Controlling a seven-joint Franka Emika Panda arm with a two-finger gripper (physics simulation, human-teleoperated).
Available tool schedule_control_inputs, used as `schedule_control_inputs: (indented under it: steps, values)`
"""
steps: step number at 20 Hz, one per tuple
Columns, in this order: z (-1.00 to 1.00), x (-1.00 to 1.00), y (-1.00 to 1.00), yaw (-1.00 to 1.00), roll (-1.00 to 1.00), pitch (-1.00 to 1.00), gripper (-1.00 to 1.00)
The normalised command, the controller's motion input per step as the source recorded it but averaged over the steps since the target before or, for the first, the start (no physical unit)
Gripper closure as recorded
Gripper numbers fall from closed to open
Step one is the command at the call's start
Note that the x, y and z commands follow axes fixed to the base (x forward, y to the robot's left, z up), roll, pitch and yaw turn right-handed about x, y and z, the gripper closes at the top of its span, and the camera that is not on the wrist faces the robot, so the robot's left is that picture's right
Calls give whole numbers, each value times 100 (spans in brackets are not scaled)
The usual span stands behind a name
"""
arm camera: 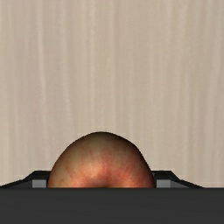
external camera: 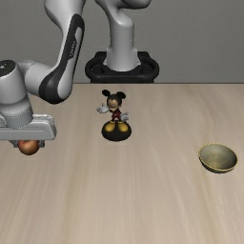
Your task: Pick up the apple and put it on the bowl
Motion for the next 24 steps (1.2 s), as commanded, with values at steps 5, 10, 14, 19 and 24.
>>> schedule_control_inputs:
  steps: [5, 10, 14, 19, 24]
  values:
    - [40, 40, 20, 0, 0, 0, 100]
    - [0, 0, 100, 0, 0, 0, 100]
    - [0, 0, 100, 0, 0, 0, 100]
    - [0, 0, 100, 0, 0, 0, 100]
    - [0, 0, 100, 0, 0, 0, 100]
